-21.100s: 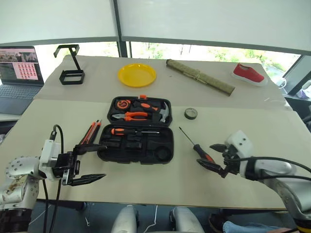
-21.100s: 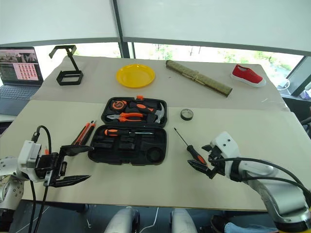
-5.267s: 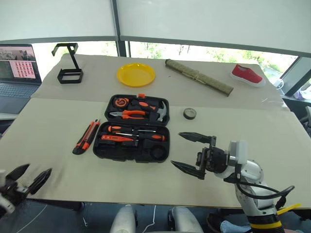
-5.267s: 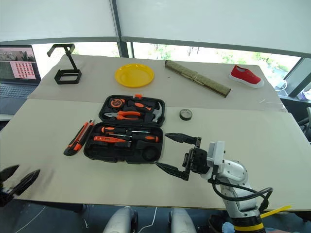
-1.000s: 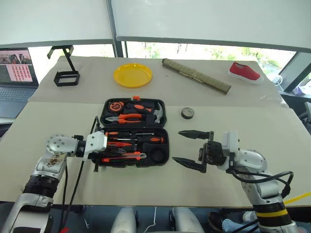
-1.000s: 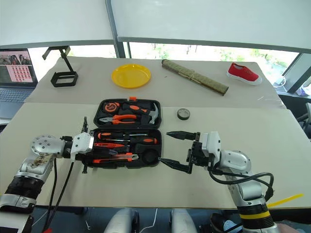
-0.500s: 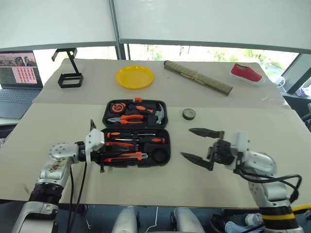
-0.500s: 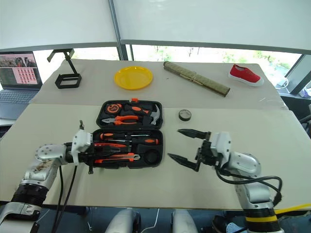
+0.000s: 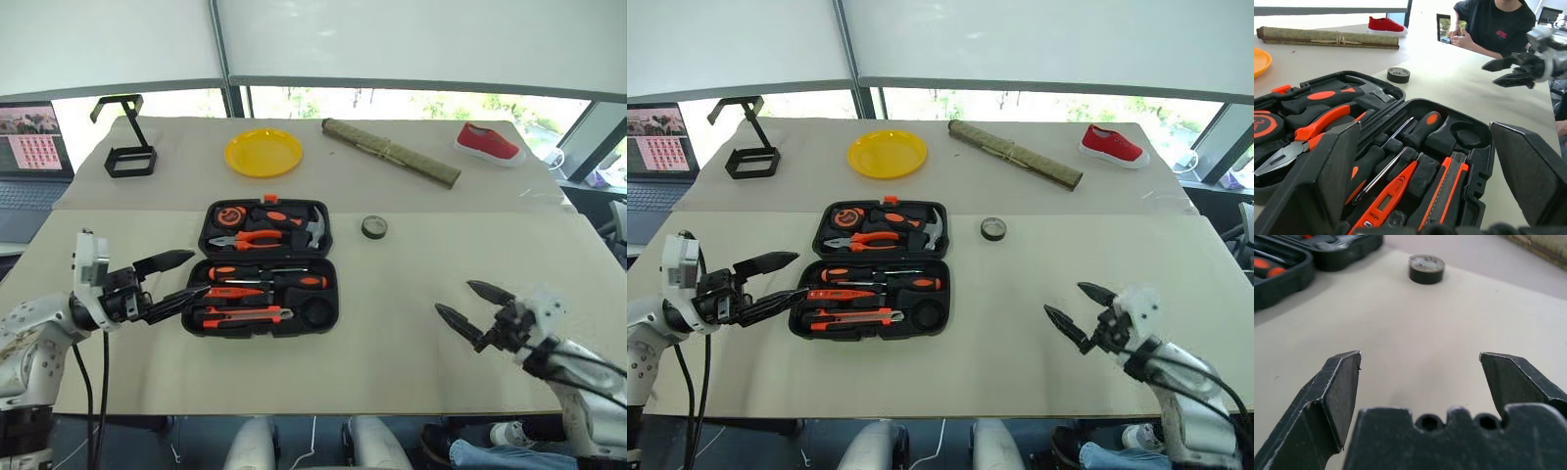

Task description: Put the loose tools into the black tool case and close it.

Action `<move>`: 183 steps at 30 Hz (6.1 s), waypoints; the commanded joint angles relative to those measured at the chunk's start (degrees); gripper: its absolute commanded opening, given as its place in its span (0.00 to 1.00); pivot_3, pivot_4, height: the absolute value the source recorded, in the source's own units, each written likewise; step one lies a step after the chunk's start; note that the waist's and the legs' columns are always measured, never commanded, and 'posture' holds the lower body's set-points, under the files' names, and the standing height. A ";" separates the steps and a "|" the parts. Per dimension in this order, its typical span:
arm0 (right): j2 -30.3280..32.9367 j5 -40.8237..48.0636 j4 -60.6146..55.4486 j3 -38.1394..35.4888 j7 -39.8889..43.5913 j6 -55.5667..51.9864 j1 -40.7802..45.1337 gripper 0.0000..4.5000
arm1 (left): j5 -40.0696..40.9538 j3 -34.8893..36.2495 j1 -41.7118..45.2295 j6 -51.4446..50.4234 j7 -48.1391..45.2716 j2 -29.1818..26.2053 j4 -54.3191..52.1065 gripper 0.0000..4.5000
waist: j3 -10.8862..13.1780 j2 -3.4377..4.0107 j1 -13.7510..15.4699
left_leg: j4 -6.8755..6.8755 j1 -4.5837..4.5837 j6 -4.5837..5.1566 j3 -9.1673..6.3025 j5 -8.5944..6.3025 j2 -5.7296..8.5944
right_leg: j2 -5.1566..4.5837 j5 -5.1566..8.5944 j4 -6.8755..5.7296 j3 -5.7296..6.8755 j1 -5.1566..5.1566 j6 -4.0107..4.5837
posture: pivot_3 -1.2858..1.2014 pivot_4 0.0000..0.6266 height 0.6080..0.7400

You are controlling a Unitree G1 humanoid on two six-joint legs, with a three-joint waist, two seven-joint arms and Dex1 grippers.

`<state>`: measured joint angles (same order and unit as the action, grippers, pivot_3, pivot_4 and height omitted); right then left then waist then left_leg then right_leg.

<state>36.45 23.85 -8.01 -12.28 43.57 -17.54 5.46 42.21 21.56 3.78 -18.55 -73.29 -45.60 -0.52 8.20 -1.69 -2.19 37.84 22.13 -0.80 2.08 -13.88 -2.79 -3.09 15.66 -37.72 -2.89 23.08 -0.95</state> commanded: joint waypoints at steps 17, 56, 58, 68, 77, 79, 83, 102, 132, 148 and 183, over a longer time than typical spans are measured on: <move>-8.05 -29.34 57.27 36.54 14.68 4.16 59.58 1.00 | -2.89 -0.17 1.48 8.05 -2.46 2.63 -1.26 0.99 | 0.23 -0.17 0.13 | 0.06 1.33 0.06 -0.15 -0.03 0.12 | -0.20 -0.07 -0.25 0.24 1.22 0.00 | 0.52 0.24 1.00; -2.24 -12.16 -3.58 44.46 27.77 -43.98 43.91 0.01 | -8.15 2.59 -13.82 18.53 -13.03 -2.18 -1.03 1.00 | 0.28 -0.09 0.57 | 0.11 1.14 0.03 -0.44 -0.01 0.16 | -0.27 -0.07 -0.28 0.46 1.13 0.03 | 0.52 0.24 1.00; -2.95 -11.38 -3.30 44.64 26.22 -45.02 43.95 0.01 | -8.18 2.42 -13.94 18.48 -12.99 -2.00 -1.21 1.00 | 0.27 -0.11 0.47 | 0.12 1.15 0.03 -0.34 -0.01 0.16 | -0.26 -0.06 -0.28 0.45 1.15 0.03 | 0.52 0.24 1.00; -7.06 -9.60 -2.78 46.63 23.94 -43.73 44.32 0.01 | -8.22 3.12 -15.92 20.36 -12.05 -0.15 -1.64 1.00 | 0.05 -0.45 -0.62 | 0.12 0.90 0.04 -0.39 -0.01 -0.05 | -0.07 -0.07 -0.34 0.43 1.02 0.13 | 0.52 0.24 1.00; -6.70 -7.85 -4.91 46.59 27.56 -40.06 48.26 0.01 | -8.44 3.08 -17.17 22.29 -11.86 0.19 -0.64 1.00 | 0.10 -0.38 -0.46 | 0.11 0.95 0.04 -0.44 -0.01 -0.13 | 0.00 -0.12 -0.38 0.45 1.15 0.24 | 0.52 0.24 1.00; -6.96 -7.89 -4.45 46.98 27.29 -39.70 48.10 0.01 | -8.41 2.91 -17.11 22.58 -11.77 0.19 -0.47 1.00 | 0.10 -0.38 -0.33 | 0.11 0.98 0.04 -0.45 -0.01 -0.08 | -0.07 -0.12 -0.36 0.47 1.15 0.24 | 0.52 0.24 1.00; -7.67 -8.87 -2.21 47.68 26.19 -39.60 48.29 0.01 | -8.42 2.57 -17.02 22.97 -11.68 0.31 -0.19 1.00 | 0.10 -0.39 -0.03 | 0.11 1.03 0.04 -0.45 -0.01 -0.03 | -0.13 -0.12 -0.34 0.50 1.15 0.22 | 0.52 0.24 1.00; -3.50 -10.39 -1.55 54.17 29.86 -39.96 49.74 0.45 | -7.45 1.13 -17.28 20.26 -10.75 0.94 -0.73 1.00 | 0.11 -0.38 0.22 | 0.12 1.04 0.04 -0.42 -0.01 -0.03 | -0.13 -0.12 -0.33 0.54 1.14 0.22 | 0.52 0.24 1.00; -10.76 -20.22 30.89 28.77 5.38 3.87 38.31 0.00 | -21.37 -5.95 13.06 4.97 29.03 6.31 15.87 0.01 | 0.12 -0.44 1.12 | 0.14 1.13 -0.02 -0.29 0.03 0.06 | -0.16 -0.18 -0.37 0.49 1.17 0.15 | 0.52 0.24 1.00; -10.78 -19.96 25.25 29.21 13.28 1.68 34.86 0.00 | -20.82 -15.96 17.93 -0.43 18.13 10.17 13.78 0.01 | 0.13 -0.43 2.20 | 0.15 1.25 -0.02 -0.28 0.02 0.16 | -0.26 -0.26 -0.36 0.53 1.11 0.00 | 0.52 0.24 1.00; 8.21 1.35 -2.11 9.14 13.33 -42.21 19.85 0.63 | -11.75 -9.43 9.34 -31.91 21.94 -0.23 -5.67 0.66 | 0.16 -0.42 1.43 | 0.44 1.23 0.03 -0.44 -0.01 0.17 | -0.22 -0.30 -0.19 0.44 1.00 -0.15 | 0.52 0.24 1.00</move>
<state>44.33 21.02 -7.51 -1.20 56.70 -53.06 22.93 27.10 11.07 11.38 -45.11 -50.43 -44.62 -3.34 8.35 -2.11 -0.76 38.29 23.33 -0.76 1.63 -13.88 -2.62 -3.31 15.36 -37.95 -2.44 24.07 -1.10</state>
